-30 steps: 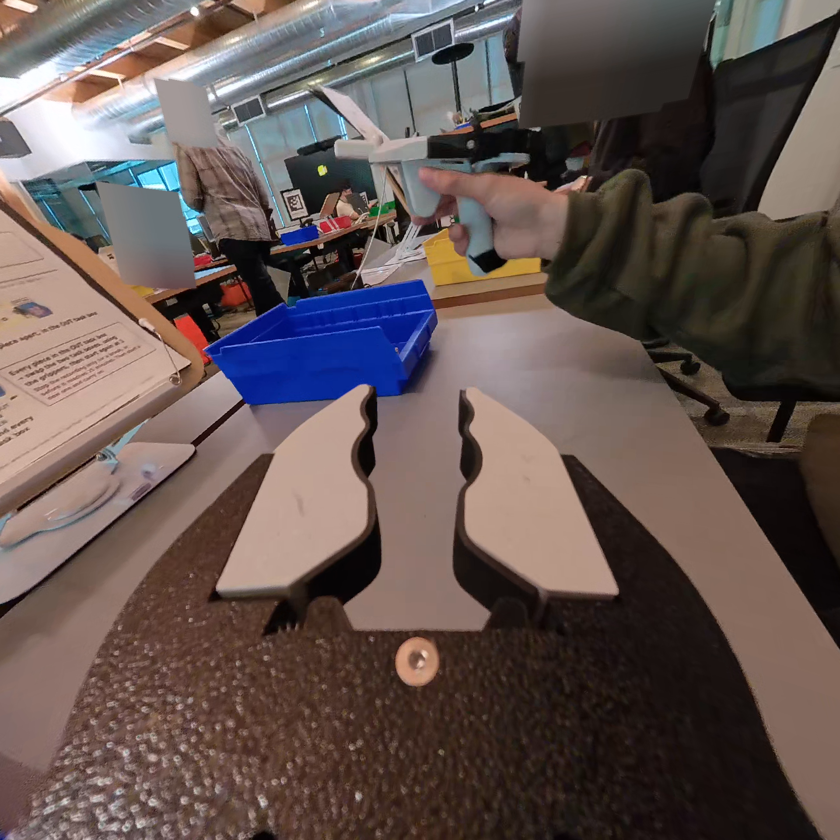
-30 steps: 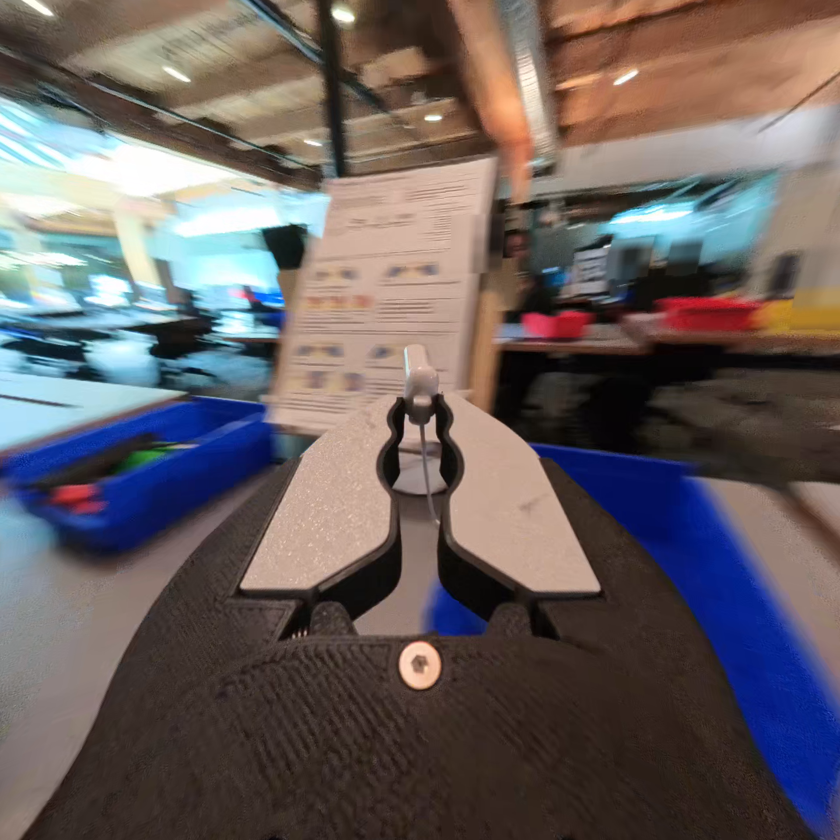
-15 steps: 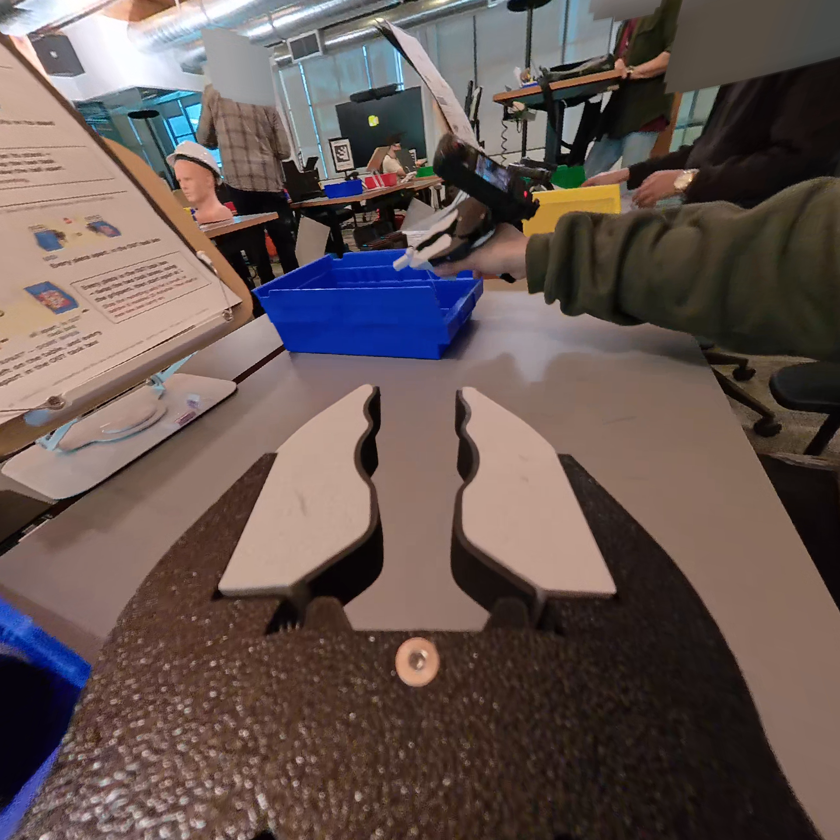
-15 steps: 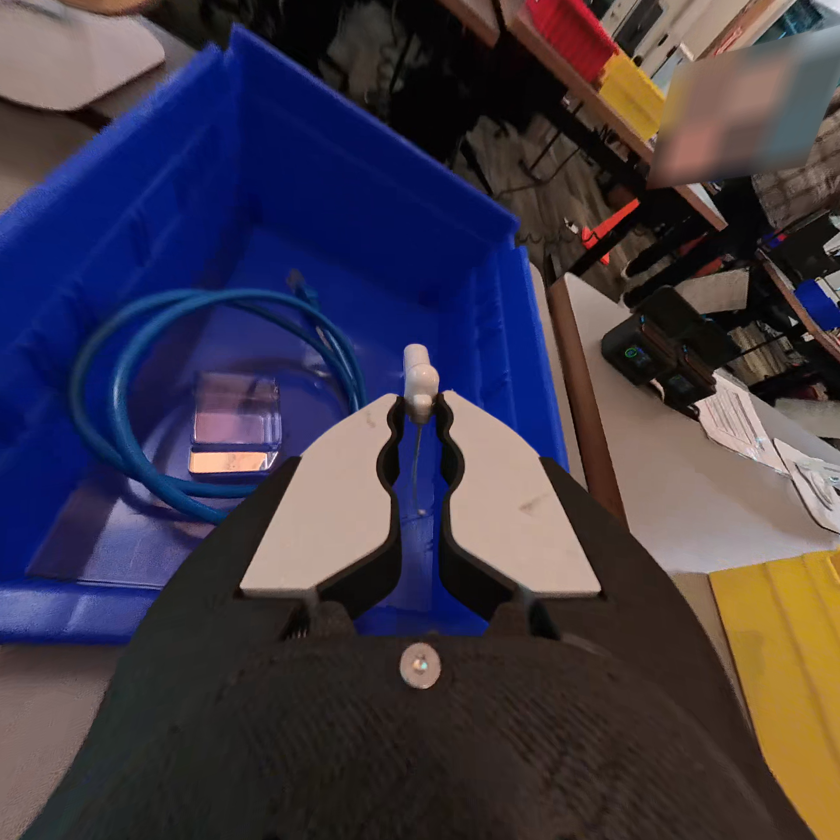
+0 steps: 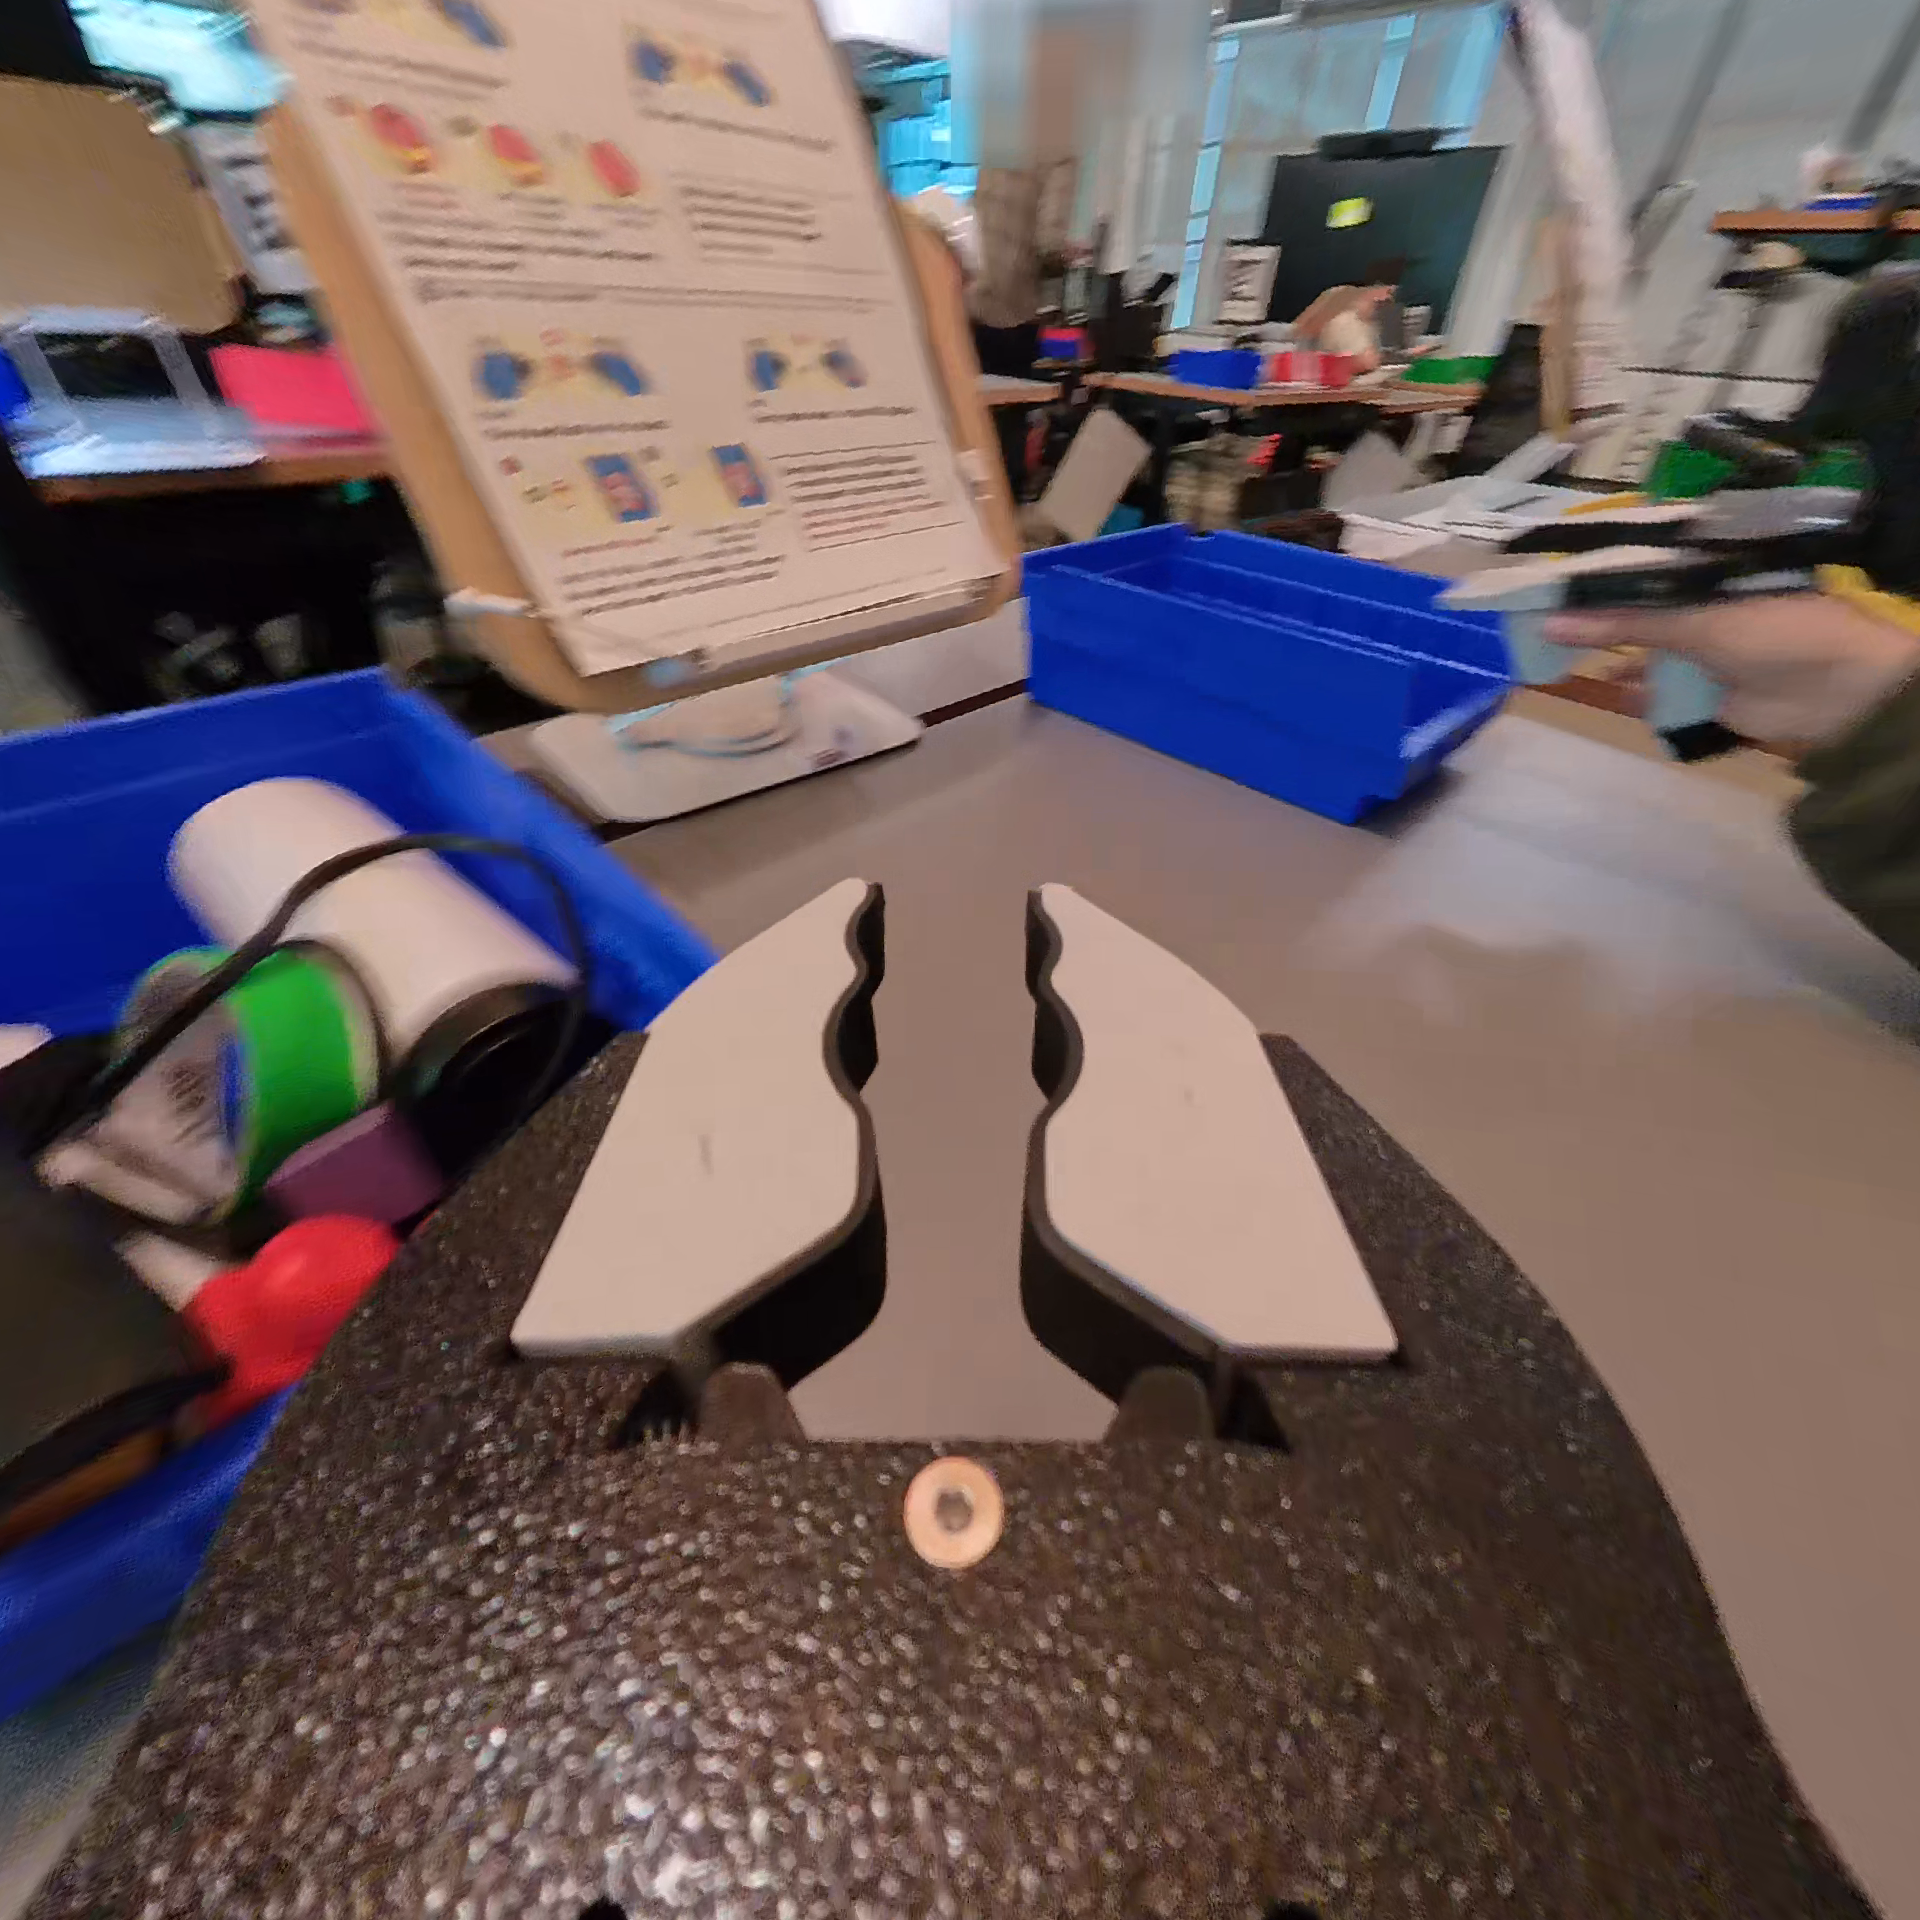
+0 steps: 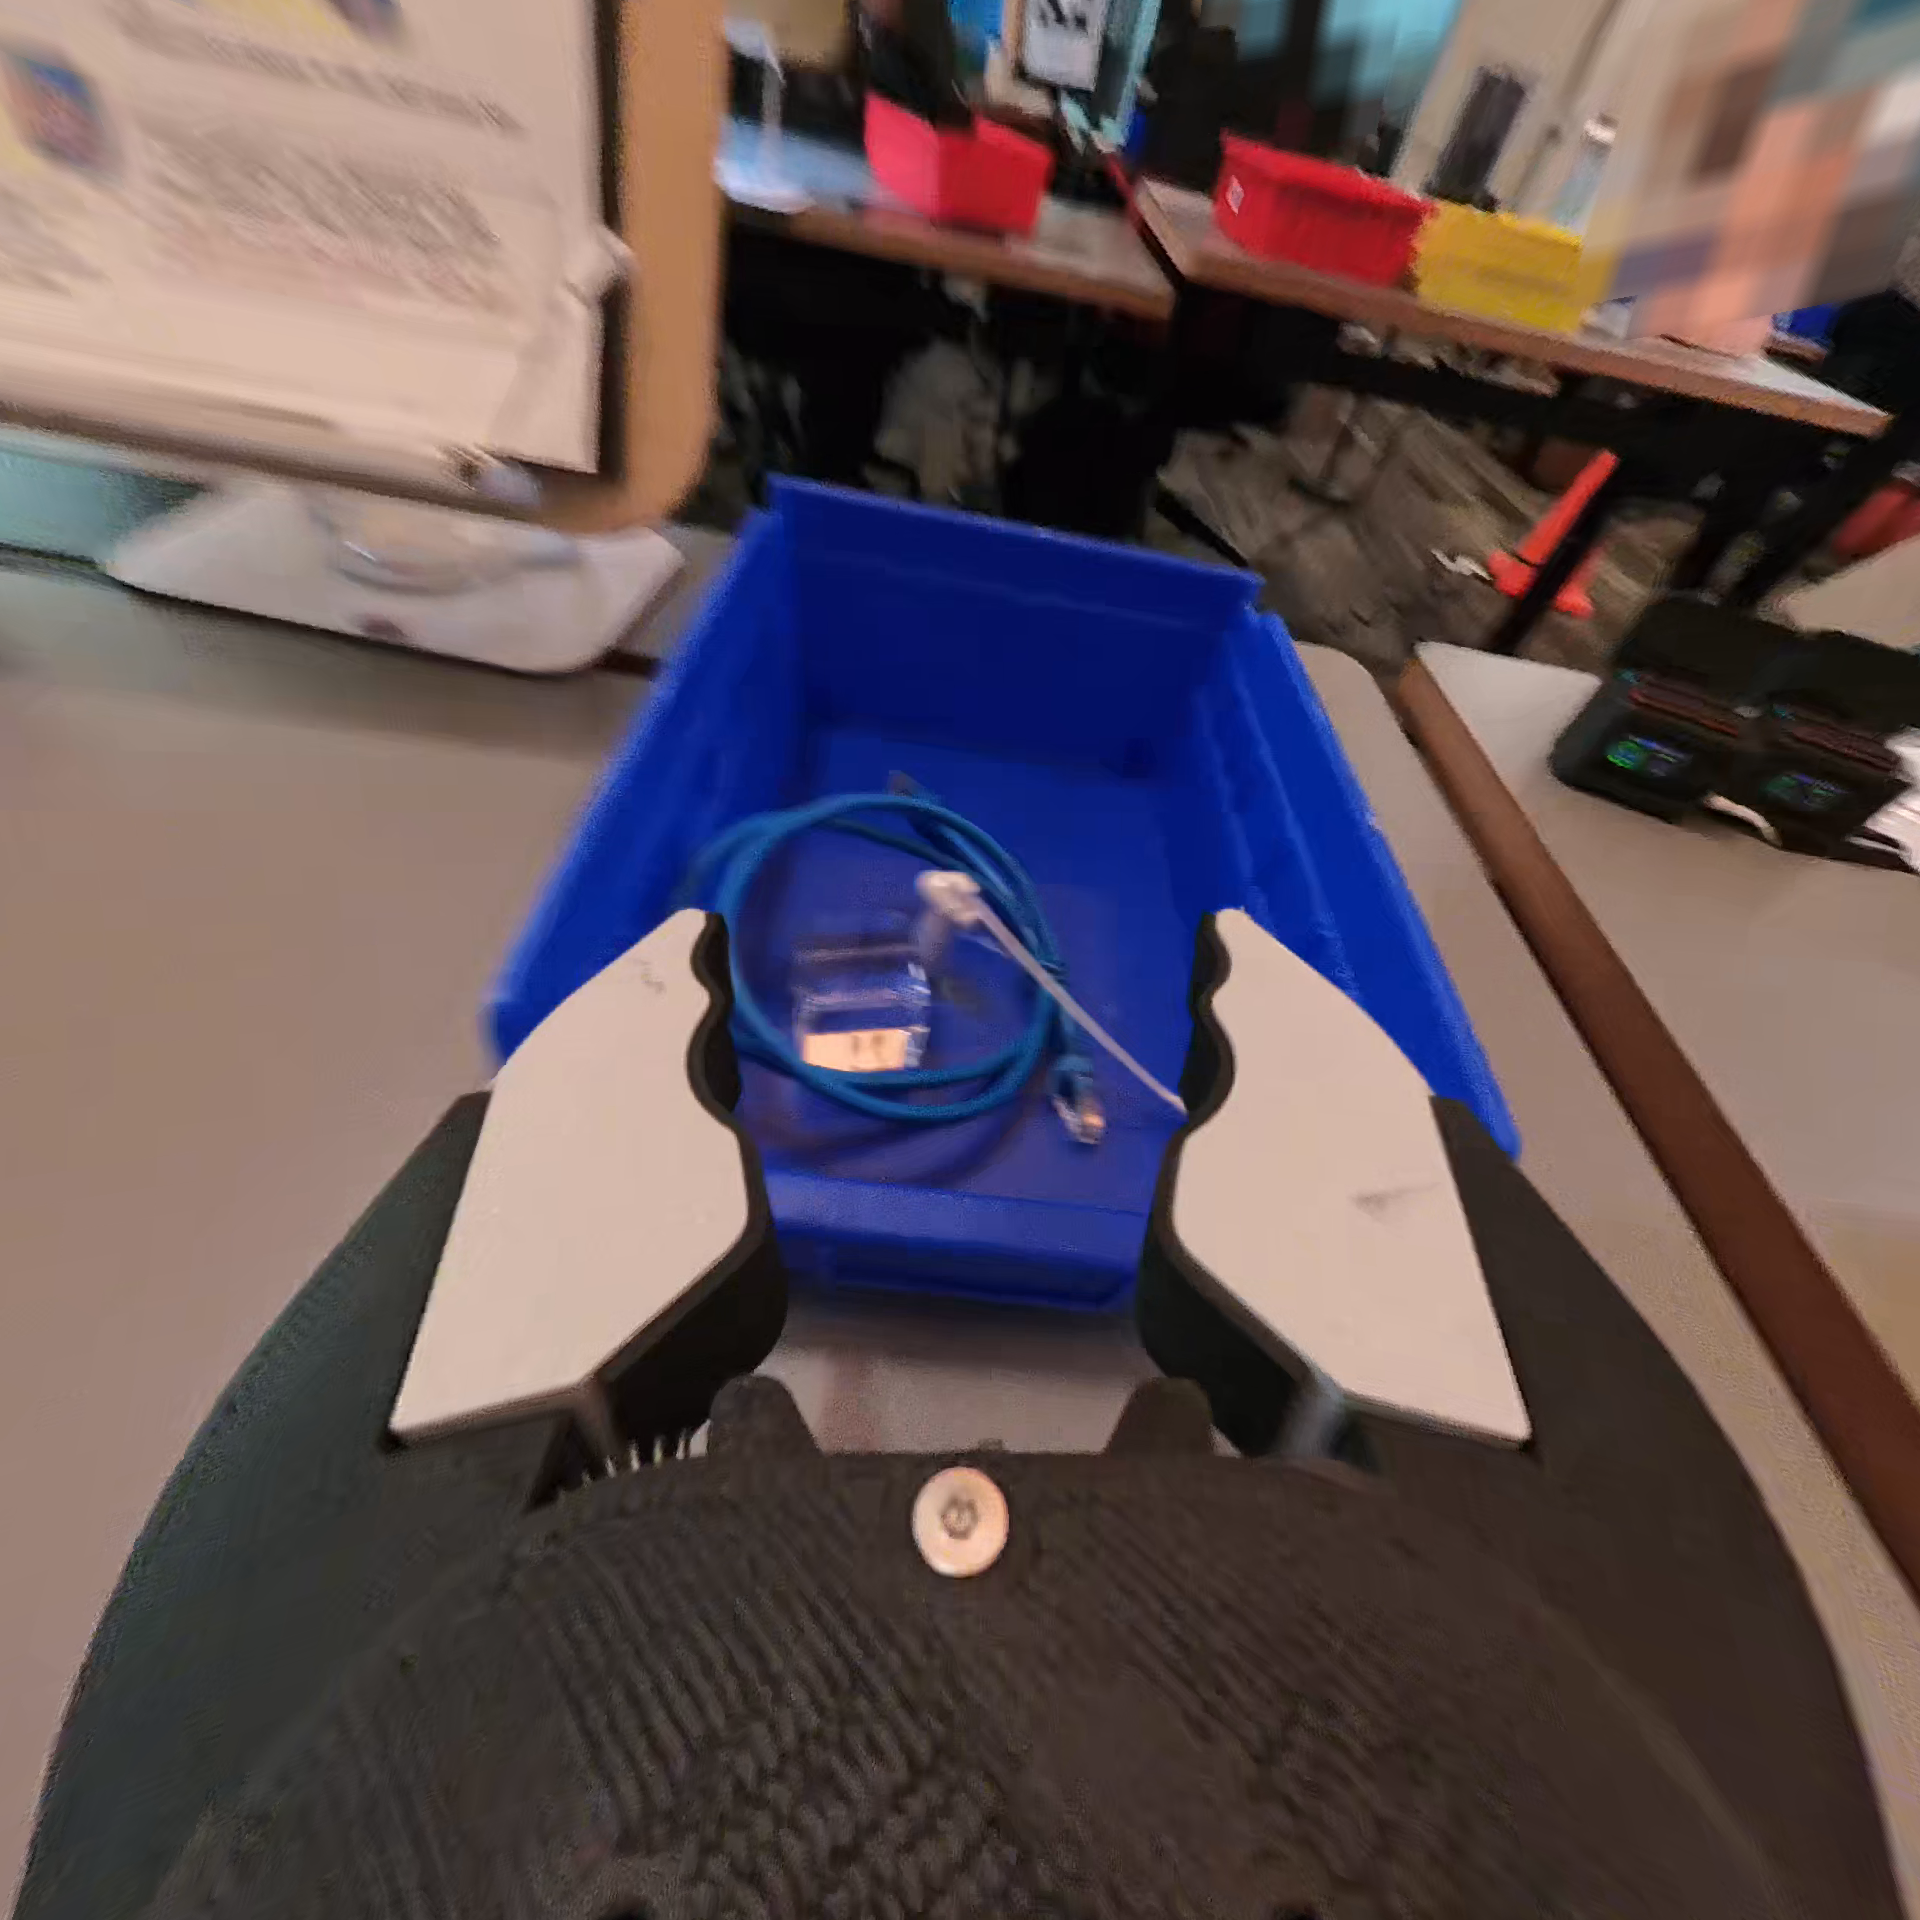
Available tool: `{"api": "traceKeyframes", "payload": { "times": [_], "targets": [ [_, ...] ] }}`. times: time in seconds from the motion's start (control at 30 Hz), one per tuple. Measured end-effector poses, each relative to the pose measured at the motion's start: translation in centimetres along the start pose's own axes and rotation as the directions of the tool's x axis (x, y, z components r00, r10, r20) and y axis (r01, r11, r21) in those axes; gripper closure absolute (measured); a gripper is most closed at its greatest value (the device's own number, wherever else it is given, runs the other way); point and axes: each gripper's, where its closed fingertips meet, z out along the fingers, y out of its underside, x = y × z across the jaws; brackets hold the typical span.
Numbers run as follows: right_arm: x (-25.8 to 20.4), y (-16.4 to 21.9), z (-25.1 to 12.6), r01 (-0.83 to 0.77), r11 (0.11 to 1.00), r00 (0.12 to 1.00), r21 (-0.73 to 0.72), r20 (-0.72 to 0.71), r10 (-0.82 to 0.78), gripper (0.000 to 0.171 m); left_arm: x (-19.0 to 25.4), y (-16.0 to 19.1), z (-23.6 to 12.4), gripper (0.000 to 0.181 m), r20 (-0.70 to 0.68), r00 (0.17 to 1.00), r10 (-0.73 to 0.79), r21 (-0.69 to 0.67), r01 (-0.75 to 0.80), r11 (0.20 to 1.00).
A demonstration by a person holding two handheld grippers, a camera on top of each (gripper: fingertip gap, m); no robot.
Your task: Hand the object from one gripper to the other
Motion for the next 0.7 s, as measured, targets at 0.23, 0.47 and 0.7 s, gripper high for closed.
{"api": "traceKeyframes", "payload": {
  "times": [0.23,0.47,0.7],
  "targets": [
    [-5.2,-2.1,-2.8,0.086,0.992,0.983,0.089,0.156,-0.099,0.080,-9.6,1.7,-4.4,0.151,0.452,0.891,-0.033,-0.166,0.121,0.979],
    [-8.4,-2.8,-2.9,0.080,0.990,0.962,0.116,0.252,-0.108,0.084,-17.1,4.9,-4.3,0.109,0.591,0.793,0.148,-0.584,0.294,0.756],
    [-10.4,-2.8,-3.1,0.120,0.985,0.939,0.122,0.308,-0.152,0.086,-21.0,8.6,-2.8,0.117,0.611,0.769,0.186,-0.740,0.472,0.479]
  ]
}}
